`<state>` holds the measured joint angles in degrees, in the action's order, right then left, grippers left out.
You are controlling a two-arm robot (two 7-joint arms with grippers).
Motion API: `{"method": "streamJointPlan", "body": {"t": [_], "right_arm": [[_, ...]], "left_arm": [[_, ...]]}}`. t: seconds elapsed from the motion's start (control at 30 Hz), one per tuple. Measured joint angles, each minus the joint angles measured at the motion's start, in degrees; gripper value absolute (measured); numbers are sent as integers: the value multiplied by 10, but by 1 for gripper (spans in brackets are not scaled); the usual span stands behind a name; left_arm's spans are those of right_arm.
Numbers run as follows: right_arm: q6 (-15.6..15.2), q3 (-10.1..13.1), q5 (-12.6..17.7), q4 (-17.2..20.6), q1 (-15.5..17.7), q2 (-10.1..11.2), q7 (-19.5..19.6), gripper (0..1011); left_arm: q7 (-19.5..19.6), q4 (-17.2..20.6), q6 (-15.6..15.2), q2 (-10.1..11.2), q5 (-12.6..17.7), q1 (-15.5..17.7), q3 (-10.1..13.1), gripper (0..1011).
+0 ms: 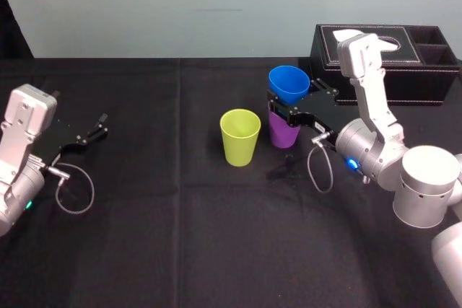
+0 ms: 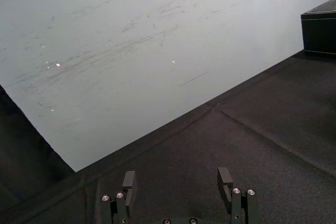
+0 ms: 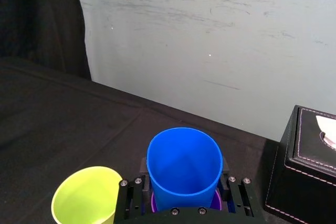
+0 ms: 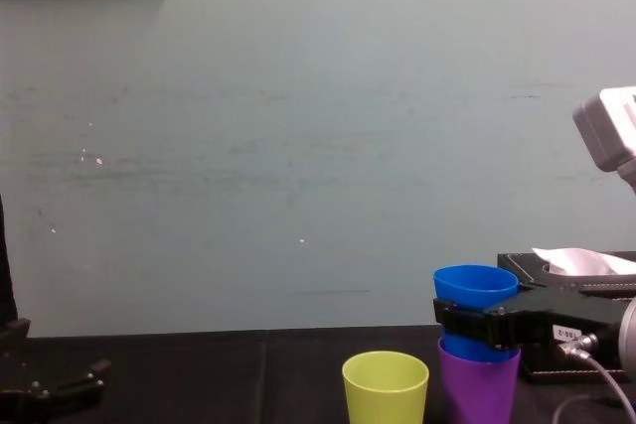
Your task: Stack the three plastic cups sequentially using one hand.
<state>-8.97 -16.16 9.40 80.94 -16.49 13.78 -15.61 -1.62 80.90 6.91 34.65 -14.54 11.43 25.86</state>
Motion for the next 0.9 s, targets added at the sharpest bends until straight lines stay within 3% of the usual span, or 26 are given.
{"method": "streamJointPlan", "body": {"t": [0.33, 0.67, 0.9], "right_arm": [[0, 0, 0, 0, -1, 0, 0, 724], [0, 0, 1, 0, -1, -1, 0, 980], [1, 0, 1, 0, -1, -1, 0, 1000]], "left_arm": [[0, 0, 0, 0, 0, 0, 0, 1011], [0, 0, 0, 0, 0, 0, 0, 1011], [0, 0, 0, 0, 0, 0, 0, 1011]]}}
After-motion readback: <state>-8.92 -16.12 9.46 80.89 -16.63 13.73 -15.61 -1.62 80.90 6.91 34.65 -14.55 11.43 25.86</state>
